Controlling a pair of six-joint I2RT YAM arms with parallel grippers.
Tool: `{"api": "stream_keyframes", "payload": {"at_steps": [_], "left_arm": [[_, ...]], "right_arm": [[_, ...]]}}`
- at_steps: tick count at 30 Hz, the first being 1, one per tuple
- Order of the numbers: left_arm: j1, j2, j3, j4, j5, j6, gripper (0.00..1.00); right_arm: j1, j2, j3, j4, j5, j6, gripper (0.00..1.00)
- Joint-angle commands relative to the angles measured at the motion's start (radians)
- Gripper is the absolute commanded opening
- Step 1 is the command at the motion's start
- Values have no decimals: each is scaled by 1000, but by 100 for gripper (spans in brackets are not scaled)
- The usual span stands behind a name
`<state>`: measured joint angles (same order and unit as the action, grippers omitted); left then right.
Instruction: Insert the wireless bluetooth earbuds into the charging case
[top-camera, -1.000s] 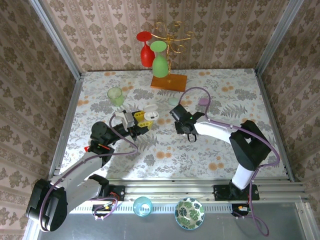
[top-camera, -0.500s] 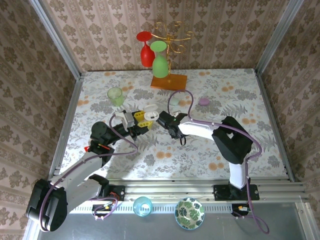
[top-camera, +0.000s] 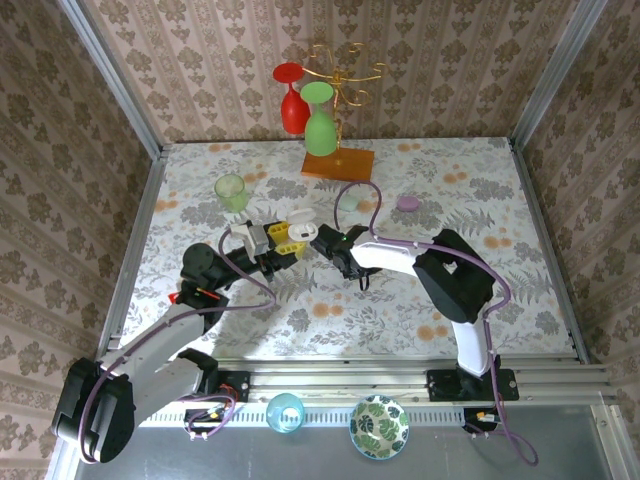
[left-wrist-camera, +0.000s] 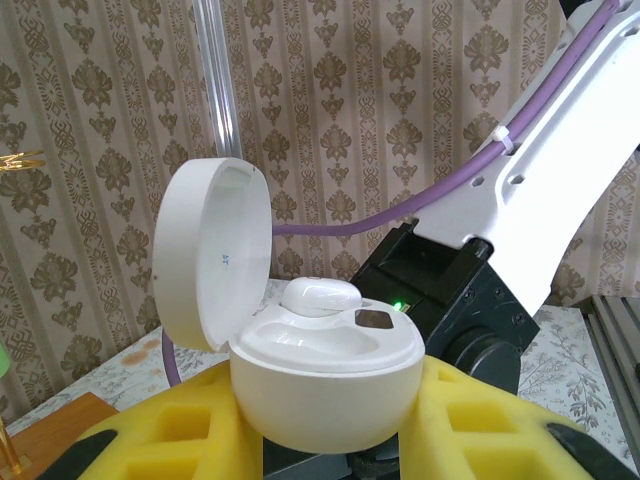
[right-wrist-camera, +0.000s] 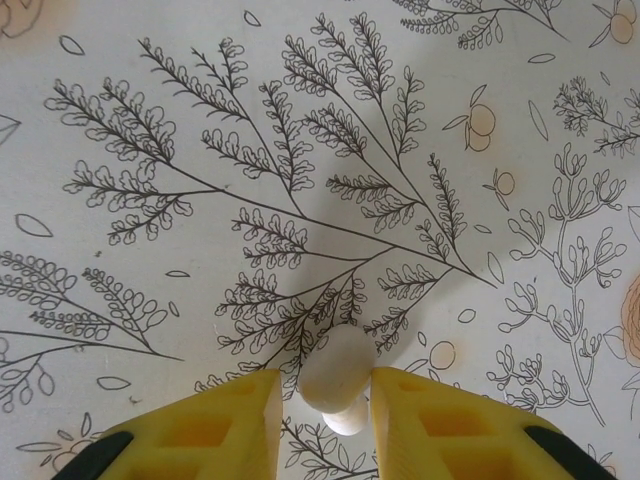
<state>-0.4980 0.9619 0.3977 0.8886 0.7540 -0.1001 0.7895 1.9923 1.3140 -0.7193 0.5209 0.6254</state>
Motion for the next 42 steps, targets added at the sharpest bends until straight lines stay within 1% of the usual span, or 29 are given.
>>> {"api": "stream_keyframes", "payload": {"at_steps": [1,7,11,15,23,27,34,37,42], "left_arm": [[-8,-17,21,10,-4,20,27],[-8,-19,20,10,-4,19,27],[-8,-17,20,9,-4,19,27],[-8,-8,20,13,-6,23,27],[-9,32,21,68,-11,18,27],[-10,44,25,71,-11,20,27],[-10,73,30,94,-14,18,27],[-10,98,25,109,-16,33,27],[-5,137,26,130,-23,80,26]], "right_arm": [[1,26,27,-39,45,18,28],[1,47,38,-45,48,11,24],[1,35,36,-46,56,6,19],[-1,-49,-10,9,38,-21,18],[-19,-308,-139,177,-80,-88,18],[-38,-439,-174,225,-195,-93,18],[-108,-616,-220,289,-481,-29,20],[-114,-681,-228,322,-562,-16,20],[-118,-741,-223,362,-675,0,20]]}}
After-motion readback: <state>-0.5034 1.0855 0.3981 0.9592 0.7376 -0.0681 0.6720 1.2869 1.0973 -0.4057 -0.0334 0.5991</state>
